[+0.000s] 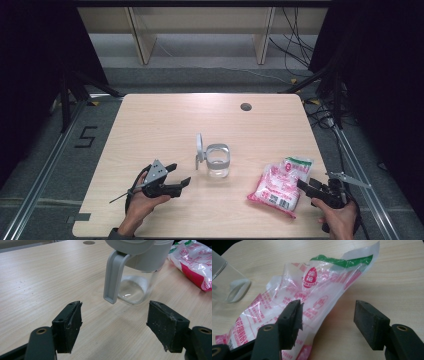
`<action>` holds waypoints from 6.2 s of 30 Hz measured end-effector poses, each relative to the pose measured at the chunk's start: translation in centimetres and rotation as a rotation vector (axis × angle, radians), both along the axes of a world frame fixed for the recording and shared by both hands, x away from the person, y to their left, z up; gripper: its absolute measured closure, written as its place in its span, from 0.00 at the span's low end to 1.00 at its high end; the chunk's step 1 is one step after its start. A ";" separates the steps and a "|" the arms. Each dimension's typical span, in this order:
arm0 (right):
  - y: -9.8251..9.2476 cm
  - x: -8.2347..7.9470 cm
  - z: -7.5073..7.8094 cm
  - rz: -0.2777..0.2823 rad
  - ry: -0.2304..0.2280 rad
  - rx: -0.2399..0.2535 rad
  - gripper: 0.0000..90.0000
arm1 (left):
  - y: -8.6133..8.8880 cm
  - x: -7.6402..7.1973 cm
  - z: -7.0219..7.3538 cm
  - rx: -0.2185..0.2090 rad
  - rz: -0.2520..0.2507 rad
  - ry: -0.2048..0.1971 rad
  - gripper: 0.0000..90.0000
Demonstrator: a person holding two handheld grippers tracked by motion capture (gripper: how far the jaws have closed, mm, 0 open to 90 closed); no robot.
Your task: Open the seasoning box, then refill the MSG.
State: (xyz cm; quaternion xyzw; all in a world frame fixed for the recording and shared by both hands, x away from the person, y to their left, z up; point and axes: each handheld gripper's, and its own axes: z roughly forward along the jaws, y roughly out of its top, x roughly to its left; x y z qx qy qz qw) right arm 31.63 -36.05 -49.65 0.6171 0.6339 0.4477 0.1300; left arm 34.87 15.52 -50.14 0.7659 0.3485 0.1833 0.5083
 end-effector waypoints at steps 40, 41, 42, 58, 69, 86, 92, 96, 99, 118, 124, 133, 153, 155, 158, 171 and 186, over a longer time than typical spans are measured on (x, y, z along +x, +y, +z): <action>1.5 4.3 -1.1 0.112 0.005 -0.089 0.95 | -0.1 0.0 0.1 -0.003 -0.009 -0.006 0.30; 1.7 4.3 -1.1 0.091 0.013 -0.095 0.98 | -0.2 0.0 0.1 -0.008 -0.012 -0.006 0.30; 1.5 4.4 -1.1 0.118 -0.010 -0.097 1.00 | -0.2 0.0 0.1 -0.007 -0.014 -0.007 0.30; 3.5 3.4 1.8 0.170 -0.186 -0.165 1.00 | -1.1 -0.6 0.3 0.006 -0.045 -0.015 0.30; 5.2 2.6 4.7 0.253 -0.290 -0.149 1.00 | -2.4 -1.4 0.8 -0.042 -0.037 -0.066 0.31; 8.6 1.5 8.8 0.326 -0.401 -0.159 1.00 | -7.7 -3.6 0.1 -0.064 -0.141 -0.063 0.31; 9.5 1.4 10.4 0.333 -0.426 -0.202 1.00 | -10.3 -3.3 0.2 -0.031 -0.185 -0.077 0.29; 9.4 2.1 11.0 0.330 -0.459 -0.223 1.00 | -12.2 -2.8 0.5 -0.034 -0.205 -0.078 0.29; 9.6 2.2 11.3 0.310 -0.453 -0.199 1.00 | -13.7 -2.2 0.3 -0.027 -0.218 -0.064 0.29; 12.4 1.5 14.2 0.357 -0.548 -0.186 1.00 | -19.6 -0.9 -0.9 -0.020 -0.207 -0.042 0.33; 13.1 1.3 14.1 0.382 -0.551 -0.195 1.00 | -19.7 -1.0 -0.9 -0.023 -0.198 -0.048 0.50; 13.7 1.5 14.1 0.397 -0.542 -0.194 1.00 | -20.4 -0.8 -1.3 -0.030 -0.139 -0.085 0.77; 14.2 4.3 14.4 0.380 -0.552 -0.145 1.00 | -21.7 0.2 -1.1 -0.095 -0.142 -0.084 0.80; 14.3 4.2 14.5 0.376 -0.539 -0.158 1.00 | -21.9 0.3 -1.1 -0.105 -0.147 -0.082 0.80; 14.2 4.4 14.6 0.368 -0.537 -0.146 1.00 | -22.2 0.4 -1.0 -0.113 -0.158 -0.087 0.80; 14.5 5.0 14.5 0.384 -0.526 -0.143 1.00 | -22.9 0.3 -1.0 -0.126 -0.141 -0.073 0.80; 15.8 5.6 14.5 0.417 -0.536 -0.165 1.00 | -22.7 0.5 -1.2 -0.163 -0.112 -0.080 0.80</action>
